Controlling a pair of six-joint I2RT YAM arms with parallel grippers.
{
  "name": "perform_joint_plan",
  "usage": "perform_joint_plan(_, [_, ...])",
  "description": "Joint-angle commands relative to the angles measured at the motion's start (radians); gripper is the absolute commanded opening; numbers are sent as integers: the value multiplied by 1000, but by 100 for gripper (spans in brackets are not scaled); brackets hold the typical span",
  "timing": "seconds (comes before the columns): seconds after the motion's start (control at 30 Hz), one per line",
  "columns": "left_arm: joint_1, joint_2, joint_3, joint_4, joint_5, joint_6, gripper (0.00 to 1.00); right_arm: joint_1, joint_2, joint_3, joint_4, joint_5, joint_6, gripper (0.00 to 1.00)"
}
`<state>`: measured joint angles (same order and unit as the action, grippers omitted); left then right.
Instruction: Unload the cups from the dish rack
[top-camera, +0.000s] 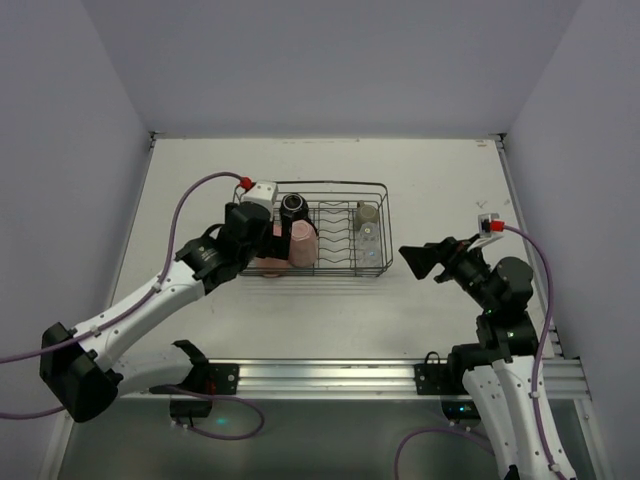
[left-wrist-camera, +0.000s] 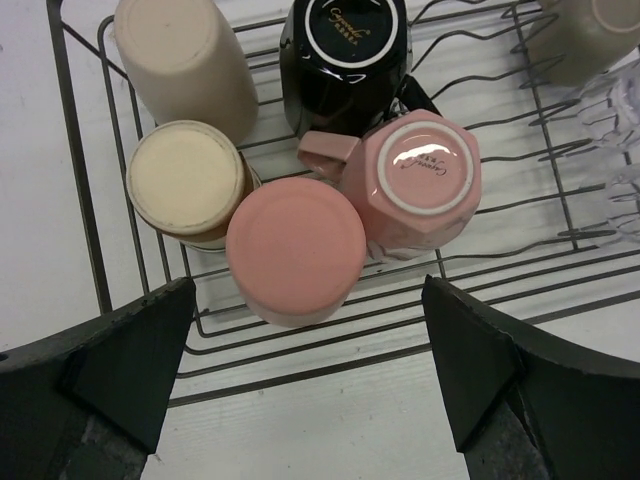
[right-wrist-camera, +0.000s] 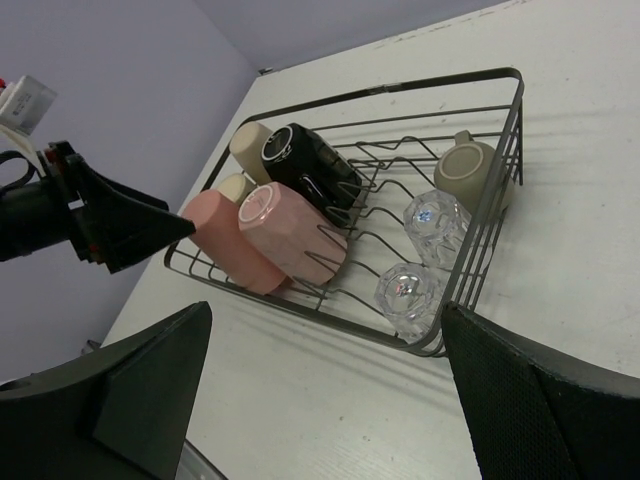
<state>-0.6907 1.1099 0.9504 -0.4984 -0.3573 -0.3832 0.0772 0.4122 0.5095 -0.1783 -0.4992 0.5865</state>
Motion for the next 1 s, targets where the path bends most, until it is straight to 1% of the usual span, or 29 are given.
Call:
perform_joint_plan(0.0, [-29, 39, -6, 70, -140, -14, 100, -2, 7, -5, 34, -42, -10, 99])
perform_joint_plan(0.07, [-30, 53, -10, 104, -164, 3, 100, -2, 7, -8, 33, -42, -10, 99])
perform_joint_plan(0.13, [-29, 79, -19, 142, -146, 12, 99, -1, 8, -15, 43, -47, -7, 98])
perform_joint_plan(0.37, [-30, 169, -33, 187, -169, 10, 94, -1, 11, -16, 45, -44, -7, 96])
perform_joint_plan(0.47, [-30, 191, -30, 205, -173, 12, 88, -2, 17, -17, 49, -56, -4, 96])
perform_joint_plan(0.53, [-30, 199, -22, 198, -174, 10, 78, -2, 22, -16, 48, -59, -4, 96])
perform_joint_plan(0.63, [-29, 188, -24, 178, -172, 3, 60, -2, 20, -16, 48, -56, -1, 96])
perform_joint_plan(0.67, [-29, 170, -25, 169, -172, -3, 46, -2, 20, -16, 49, -56, 1, 96])
perform_joint_plan(0.73, [-30, 139, -30, 161, -167, -9, 38, -2, 25, -12, 51, -59, 6, 96])
perform_joint_plan(0.77, [-29, 104, -30, 156, -163, -10, 30, -1, 27, -8, 53, -62, 12, 96])
perform_joint_plan(0.87, [-29, 45, -21, 120, -143, -11, 21, -1, 36, -2, 63, -68, 24, 96])
perform_joint_plan(0.97, [-29, -65, 16, 64, -120, -10, 17, 10, 42, 6, 88, -78, 59, 97])
